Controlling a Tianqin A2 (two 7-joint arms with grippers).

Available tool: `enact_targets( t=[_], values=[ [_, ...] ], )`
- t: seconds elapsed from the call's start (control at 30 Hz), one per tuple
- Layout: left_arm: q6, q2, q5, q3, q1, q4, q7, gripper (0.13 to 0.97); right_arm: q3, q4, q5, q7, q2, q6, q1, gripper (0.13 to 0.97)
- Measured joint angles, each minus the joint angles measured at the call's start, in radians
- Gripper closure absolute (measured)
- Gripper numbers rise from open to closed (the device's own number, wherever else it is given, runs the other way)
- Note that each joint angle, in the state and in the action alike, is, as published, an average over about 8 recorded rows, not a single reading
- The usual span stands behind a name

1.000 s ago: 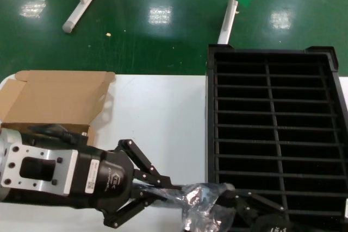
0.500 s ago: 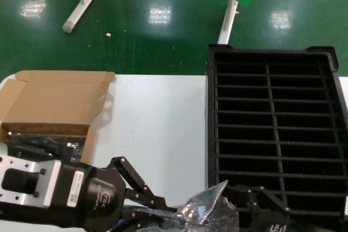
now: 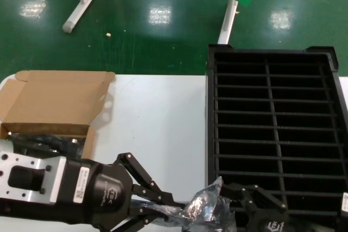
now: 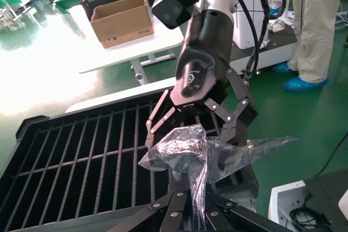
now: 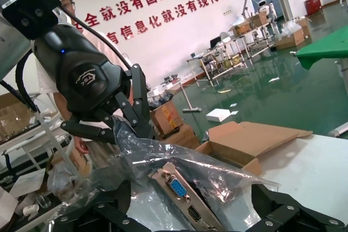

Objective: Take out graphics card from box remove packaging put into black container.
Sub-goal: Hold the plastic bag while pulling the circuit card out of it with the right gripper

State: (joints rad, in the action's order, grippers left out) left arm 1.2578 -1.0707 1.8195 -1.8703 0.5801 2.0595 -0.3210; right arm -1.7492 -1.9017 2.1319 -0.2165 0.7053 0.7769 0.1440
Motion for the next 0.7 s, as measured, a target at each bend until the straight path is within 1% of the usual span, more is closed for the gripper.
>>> enact_targets(
  t=[0.2,0.33,0.47,0.6,0.7],
  values=[
    [-0.012,0.011,-0.023,-0.01,0.003,0.0,-0.004,0.955,-0.001,0.005,-0.003,-0.007,0.002,-0.005,-0.004,0.328],
    [-0.022,0.011,-0.04,-0.011,0.002,0.0,-0.005,0.955,0.001,0.008,-0.005,-0.01,0.005,-0.008,-0.004,0.4],
    [-0.031,0.005,-0.051,-0.007,-0.002,-0.002,-0.003,0.955,0.002,0.012,-0.007,-0.01,0.008,-0.009,-0.005,0.471],
    [-0.036,-0.004,-0.054,0.001,-0.009,-0.005,0.002,0.955,0.0,0.015,-0.009,-0.012,0.009,-0.009,-0.01,0.471],
    [-0.04,-0.01,-0.052,0.006,-0.014,-0.007,0.005,0.955,-0.002,0.018,-0.01,-0.016,0.008,-0.008,-0.015,0.548]
  ],
)
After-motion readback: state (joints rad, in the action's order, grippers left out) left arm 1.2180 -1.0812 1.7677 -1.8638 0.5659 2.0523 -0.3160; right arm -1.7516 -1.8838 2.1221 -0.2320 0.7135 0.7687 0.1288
